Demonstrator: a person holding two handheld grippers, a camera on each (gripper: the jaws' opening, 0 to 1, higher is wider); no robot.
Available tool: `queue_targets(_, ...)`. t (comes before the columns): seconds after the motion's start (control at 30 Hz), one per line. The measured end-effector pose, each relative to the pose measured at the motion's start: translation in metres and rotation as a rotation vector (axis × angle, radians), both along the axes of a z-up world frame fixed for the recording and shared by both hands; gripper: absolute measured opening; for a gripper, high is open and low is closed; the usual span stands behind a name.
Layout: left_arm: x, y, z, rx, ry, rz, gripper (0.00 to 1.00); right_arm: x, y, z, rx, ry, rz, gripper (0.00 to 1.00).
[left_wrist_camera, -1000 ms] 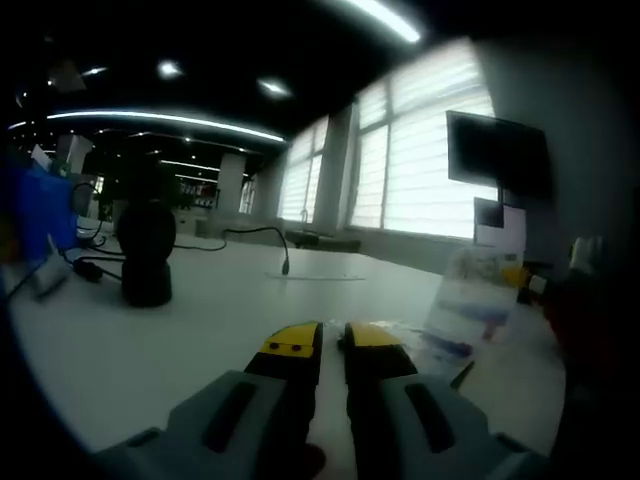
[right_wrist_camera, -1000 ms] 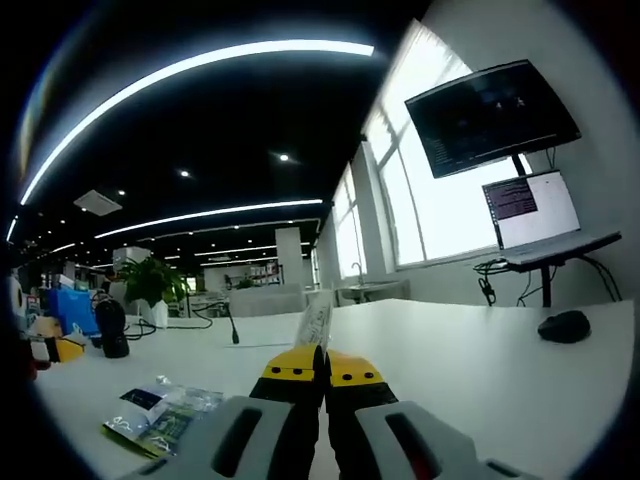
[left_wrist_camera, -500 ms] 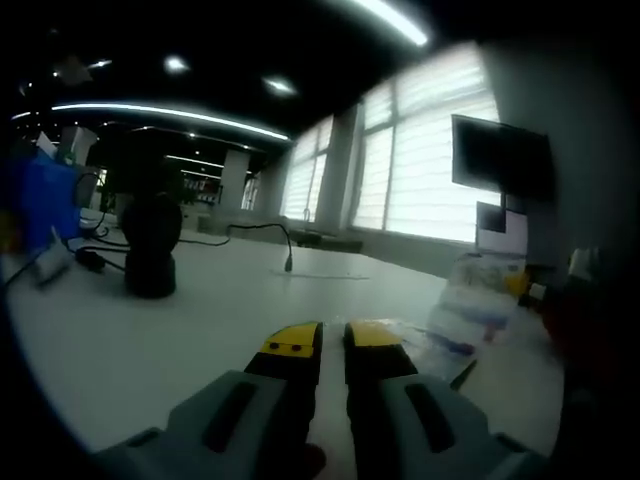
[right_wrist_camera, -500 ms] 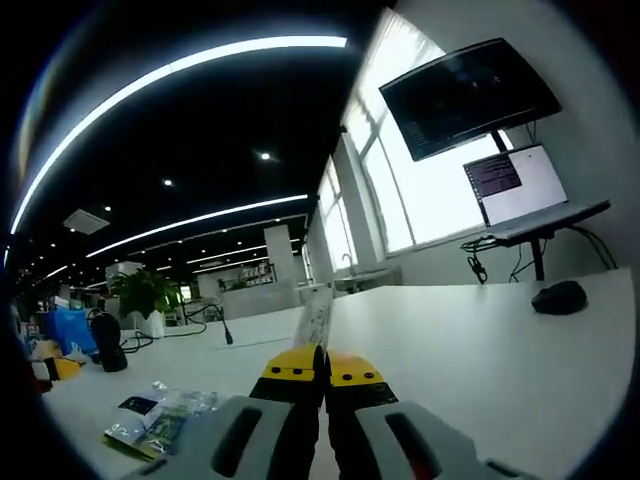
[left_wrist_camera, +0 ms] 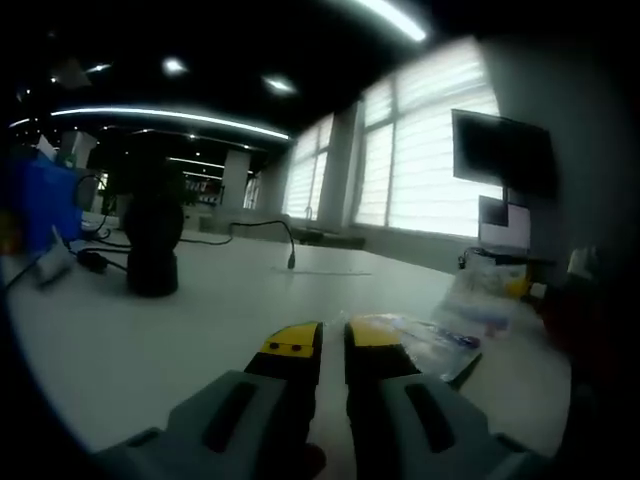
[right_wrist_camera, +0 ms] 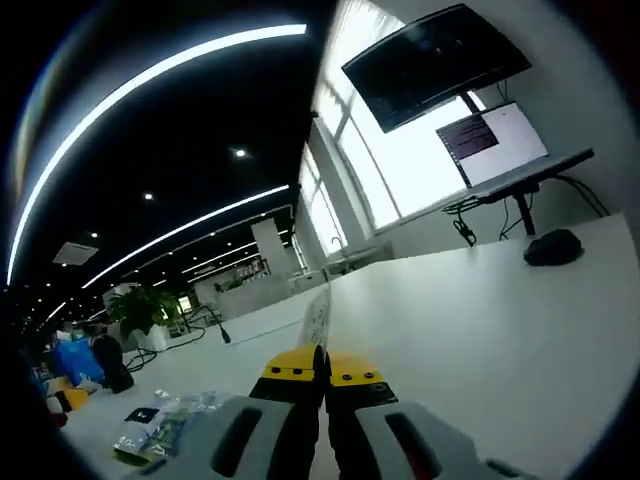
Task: Clip sheet goods on table flip sheet goods clip sheet goods scan sheet goods put sheet goods back to table
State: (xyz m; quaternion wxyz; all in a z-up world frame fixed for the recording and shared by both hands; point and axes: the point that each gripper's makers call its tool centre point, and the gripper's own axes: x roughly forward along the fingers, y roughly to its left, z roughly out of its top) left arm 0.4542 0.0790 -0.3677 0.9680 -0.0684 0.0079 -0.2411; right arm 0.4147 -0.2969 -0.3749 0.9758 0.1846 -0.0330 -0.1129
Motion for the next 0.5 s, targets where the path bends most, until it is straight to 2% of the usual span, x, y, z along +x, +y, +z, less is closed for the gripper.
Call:
queue_targets(0.1, 0.000, 0.002, 0.001, -0.028, 0.005, -0.002, 0.03, 0.000, 0.000, -0.003, 0.028, 0.007, -0.002, 0.00)
queue_targets(0.27, -0.001, 0.001, 0.001, -0.018, -0.002, -0.004, 0.03, 0.003, 0.001, -0.008, 0.056, 0.022, 0.002, 0.00)
queue_targets(0.5, -0.001, 0.000, 0.001, 0.012, -0.017, -0.003, 0.03, 0.004, -0.002, -0.014, 0.024, 0.062, -0.018, 0.00)
